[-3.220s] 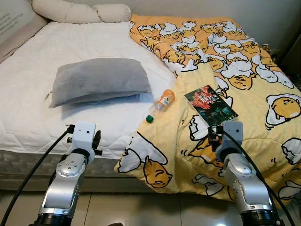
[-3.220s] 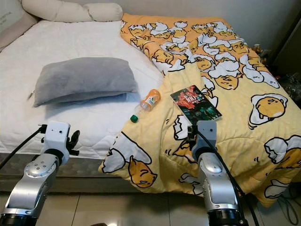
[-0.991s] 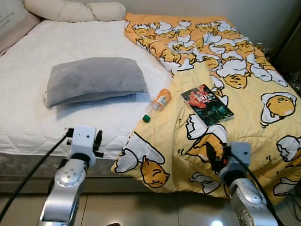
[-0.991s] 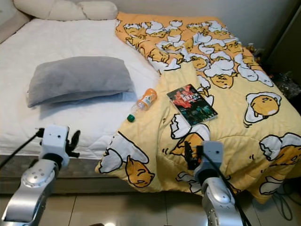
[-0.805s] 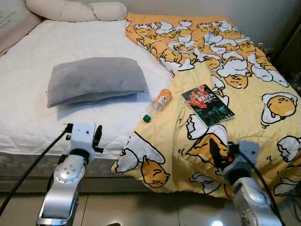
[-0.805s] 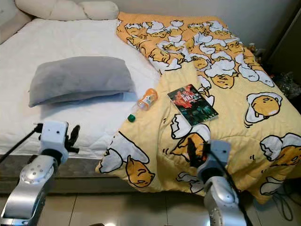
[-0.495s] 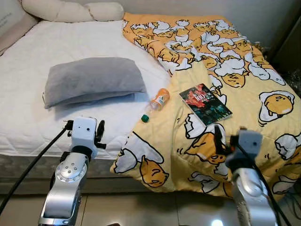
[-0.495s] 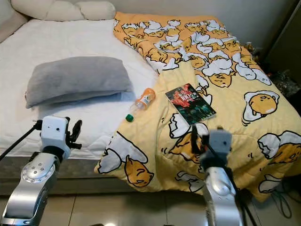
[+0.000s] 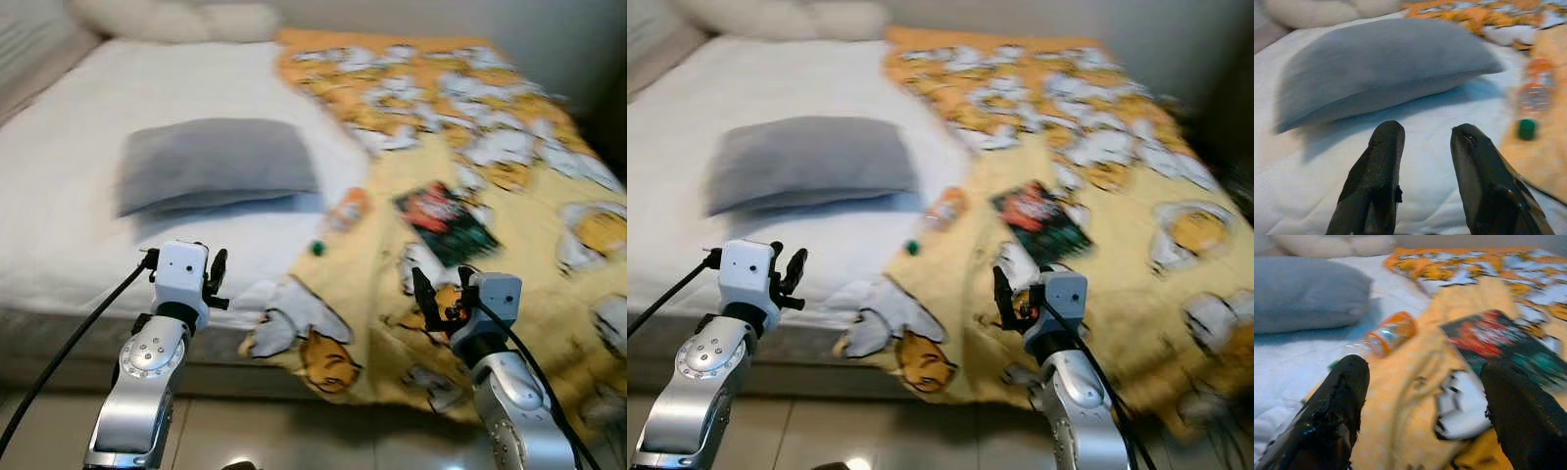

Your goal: Clean up the room

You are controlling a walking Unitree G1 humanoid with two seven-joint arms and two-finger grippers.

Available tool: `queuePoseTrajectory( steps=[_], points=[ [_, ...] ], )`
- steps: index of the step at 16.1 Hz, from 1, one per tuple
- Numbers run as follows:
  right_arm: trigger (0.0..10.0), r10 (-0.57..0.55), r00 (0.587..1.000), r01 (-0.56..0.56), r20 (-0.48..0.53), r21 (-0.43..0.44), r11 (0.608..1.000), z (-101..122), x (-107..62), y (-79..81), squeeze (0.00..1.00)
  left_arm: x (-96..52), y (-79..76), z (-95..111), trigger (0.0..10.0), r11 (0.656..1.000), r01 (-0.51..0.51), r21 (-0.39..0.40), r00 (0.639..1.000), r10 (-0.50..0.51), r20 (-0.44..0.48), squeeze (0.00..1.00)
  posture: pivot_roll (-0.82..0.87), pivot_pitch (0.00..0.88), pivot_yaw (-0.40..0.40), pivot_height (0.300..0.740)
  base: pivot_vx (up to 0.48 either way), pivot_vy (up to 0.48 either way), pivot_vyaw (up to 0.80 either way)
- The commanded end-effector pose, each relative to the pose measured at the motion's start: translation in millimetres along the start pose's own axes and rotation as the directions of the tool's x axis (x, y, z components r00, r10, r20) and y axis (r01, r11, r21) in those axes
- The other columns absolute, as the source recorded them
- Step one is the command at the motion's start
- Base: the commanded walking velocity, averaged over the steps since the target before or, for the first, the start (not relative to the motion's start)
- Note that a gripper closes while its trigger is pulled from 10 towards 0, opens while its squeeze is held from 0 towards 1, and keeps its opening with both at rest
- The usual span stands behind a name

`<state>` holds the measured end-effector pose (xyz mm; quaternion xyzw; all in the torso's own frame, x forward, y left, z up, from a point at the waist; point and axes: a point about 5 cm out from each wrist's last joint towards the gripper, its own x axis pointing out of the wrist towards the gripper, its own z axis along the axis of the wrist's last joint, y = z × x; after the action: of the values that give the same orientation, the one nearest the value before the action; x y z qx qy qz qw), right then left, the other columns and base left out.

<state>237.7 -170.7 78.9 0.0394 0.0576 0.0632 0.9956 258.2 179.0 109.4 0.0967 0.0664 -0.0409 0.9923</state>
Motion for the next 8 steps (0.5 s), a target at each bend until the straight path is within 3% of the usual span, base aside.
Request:
queuePoseTrajectory(
  steps=[1, 8],
  points=[
    [10.0, 0.019, 1.0, -0.019, 0.008, -0.005, 1.0, 5.2, 2.1, 2.5, 0.0, -0.2, 1.1, 0.7, 10.0, 1.0, -0.001, 0.007, 1.0, 0.001, -0.002, 0.0, -0.05, 0.012, 0.01, 0.74, 0.341, 0.0, 0.8],
    [10.0, 0.101, 0.995, -0.101, -0.027, 0.021, 0.995, 4.5, 4.2, 10.8, 0.0, 0.4, -2.2, 0.3, 10.0, 1.0, 0.009, -0.002, 1.0, -0.009, 0.0, 0.0, -0.06, 0.012, 0.013, 0.74, 0.332, 0.0, 0.8]
  ],
)
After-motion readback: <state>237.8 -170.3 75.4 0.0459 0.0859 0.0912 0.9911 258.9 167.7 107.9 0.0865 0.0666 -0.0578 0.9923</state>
